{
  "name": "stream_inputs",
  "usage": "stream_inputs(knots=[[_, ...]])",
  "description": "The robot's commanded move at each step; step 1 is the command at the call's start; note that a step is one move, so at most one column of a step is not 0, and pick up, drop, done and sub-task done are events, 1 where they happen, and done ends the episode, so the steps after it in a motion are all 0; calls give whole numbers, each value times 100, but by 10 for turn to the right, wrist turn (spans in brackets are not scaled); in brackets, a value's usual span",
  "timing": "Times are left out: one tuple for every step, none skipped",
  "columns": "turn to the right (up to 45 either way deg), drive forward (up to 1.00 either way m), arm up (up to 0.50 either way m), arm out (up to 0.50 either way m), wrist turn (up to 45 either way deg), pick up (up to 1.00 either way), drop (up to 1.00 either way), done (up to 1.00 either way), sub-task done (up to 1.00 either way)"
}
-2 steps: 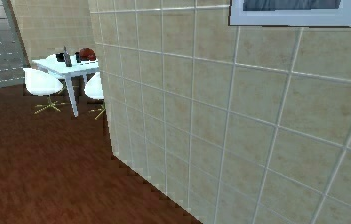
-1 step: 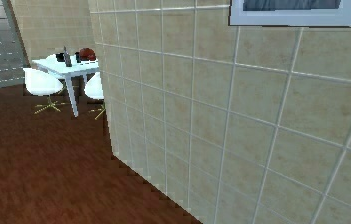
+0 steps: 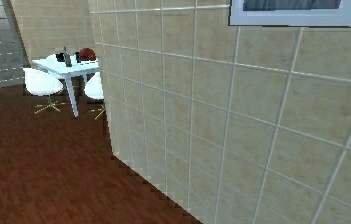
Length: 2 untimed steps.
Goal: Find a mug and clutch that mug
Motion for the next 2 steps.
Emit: stream_inputs(knots=[[0, 0, 10, 0, 0, 0, 0, 0, 0], [0, 0, 0, 0, 0, 0, 0, 100, 0]])
